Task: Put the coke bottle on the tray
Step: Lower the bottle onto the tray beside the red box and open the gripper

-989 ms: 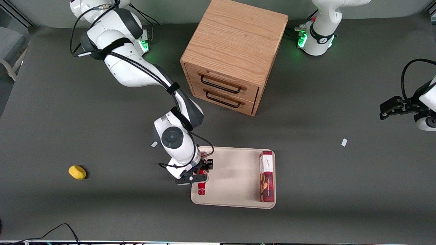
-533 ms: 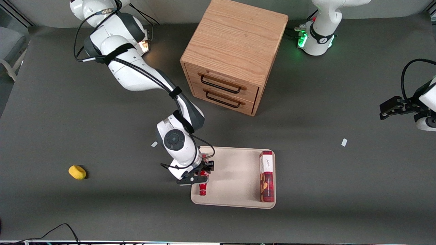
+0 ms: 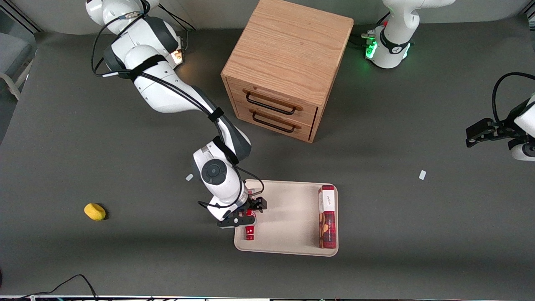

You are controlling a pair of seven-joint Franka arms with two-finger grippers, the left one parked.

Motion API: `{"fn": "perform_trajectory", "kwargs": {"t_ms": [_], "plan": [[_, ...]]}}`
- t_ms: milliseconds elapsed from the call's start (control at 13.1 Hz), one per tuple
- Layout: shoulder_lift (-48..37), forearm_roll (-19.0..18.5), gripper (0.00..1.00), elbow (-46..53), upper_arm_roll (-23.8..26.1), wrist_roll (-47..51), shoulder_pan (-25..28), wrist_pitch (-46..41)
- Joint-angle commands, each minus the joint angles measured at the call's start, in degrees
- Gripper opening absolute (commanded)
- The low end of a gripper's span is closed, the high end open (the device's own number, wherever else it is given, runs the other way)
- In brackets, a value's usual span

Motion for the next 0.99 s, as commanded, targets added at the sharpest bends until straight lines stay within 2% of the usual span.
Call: {"fn": "perform_trajectory", "kwargs": {"t_ms": [0, 228, 609, 761, 913], "plan": [[0.3, -0.8, 1.00, 1.5, -0.1, 1.4, 0.4, 0.2], [-5.6, -0.8, 1.00, -1.1, -0.2, 1.0, -0.9, -1.9], [-26.8, -0.1, 1.00, -19.2, -0.1, 1.4, -7.3, -5.2], [-36.3, 2.8, 1.00, -24.1, -0.1, 0.6, -9.5, -13.7], [-43.3, 3.9, 1.00, -24.8, -0.3, -0.7, -10.8, -25.9]]}}
